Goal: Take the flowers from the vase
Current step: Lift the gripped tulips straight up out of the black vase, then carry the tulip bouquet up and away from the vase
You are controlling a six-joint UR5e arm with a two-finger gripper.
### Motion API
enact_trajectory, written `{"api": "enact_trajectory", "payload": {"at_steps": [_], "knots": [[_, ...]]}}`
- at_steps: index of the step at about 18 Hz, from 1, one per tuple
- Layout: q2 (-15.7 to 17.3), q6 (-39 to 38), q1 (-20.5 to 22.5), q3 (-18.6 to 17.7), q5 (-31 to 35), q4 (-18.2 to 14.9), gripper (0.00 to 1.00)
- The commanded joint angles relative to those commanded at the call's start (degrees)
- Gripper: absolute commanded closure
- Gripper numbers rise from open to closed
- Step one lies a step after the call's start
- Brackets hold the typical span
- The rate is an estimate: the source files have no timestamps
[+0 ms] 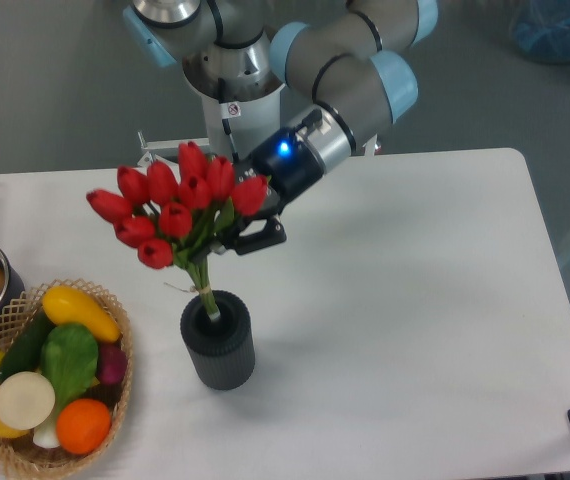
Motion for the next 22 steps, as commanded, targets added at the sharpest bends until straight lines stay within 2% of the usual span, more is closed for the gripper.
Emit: {"api": "enact_trajectory", "payload": {"at_steps": [12, 17, 22], "knots": [[2.9, -11.2, 1.1, 5.7, 0.0, -0.1, 0.58], [4.5, -13.0, 7.0, 5.9, 1.3, -0.4, 0.58], [4.8, -13.1, 13.7, 7.1, 8.5, -0.3, 0.58]]}}
